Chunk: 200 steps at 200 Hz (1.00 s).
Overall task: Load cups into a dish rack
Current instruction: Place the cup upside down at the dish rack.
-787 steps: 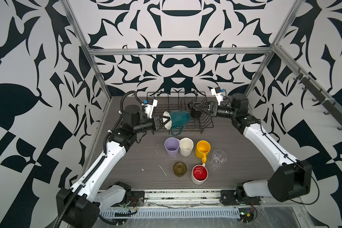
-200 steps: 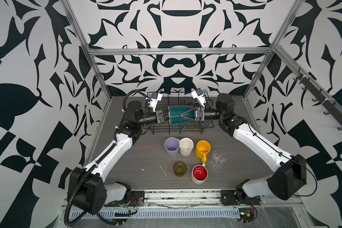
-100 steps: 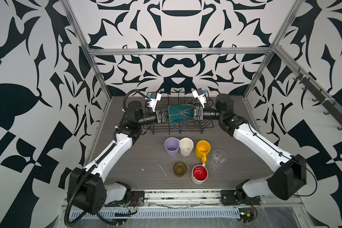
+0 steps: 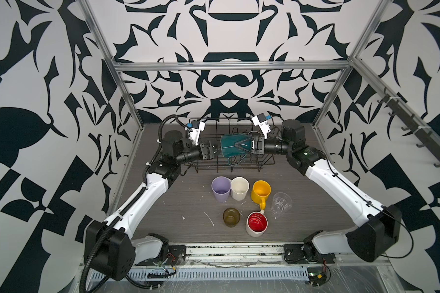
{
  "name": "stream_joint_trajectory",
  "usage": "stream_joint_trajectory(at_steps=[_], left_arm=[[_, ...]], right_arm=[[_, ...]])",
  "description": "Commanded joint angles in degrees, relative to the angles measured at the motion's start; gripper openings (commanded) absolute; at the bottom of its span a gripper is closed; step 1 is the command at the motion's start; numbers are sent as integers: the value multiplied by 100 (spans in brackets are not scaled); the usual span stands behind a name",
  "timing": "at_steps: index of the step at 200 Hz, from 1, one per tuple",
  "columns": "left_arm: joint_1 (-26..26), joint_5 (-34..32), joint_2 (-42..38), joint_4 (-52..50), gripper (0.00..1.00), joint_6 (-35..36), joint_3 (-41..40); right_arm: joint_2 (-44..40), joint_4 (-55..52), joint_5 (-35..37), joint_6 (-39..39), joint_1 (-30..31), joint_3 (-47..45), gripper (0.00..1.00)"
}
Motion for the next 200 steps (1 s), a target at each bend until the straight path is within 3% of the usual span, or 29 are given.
stream_joint_trajectory(at_steps=[1, 48, 97, 156, 200], left_arm=[[40, -308, -216, -180, 99, 163, 177], [267, -1109, -484, -661, 99, 348, 173], [478, -1975, -1169, -1284, 99, 966, 161], [480, -3384, -1859, -2110, 99, 1832, 239], [496, -4107, -2176, -2244, 99, 2310, 218]], right_arm=[[-405, 13, 163, -354, -192, 420, 0], [-654, -692, 177, -735, -744, 528, 0], [-563, -2419, 473, -2134, -1426, 1220, 0], [172, -4332, 2058, -3851, -1451, 2568, 0], [540, -4750, 2791, -4293, -1409, 2965, 0]])
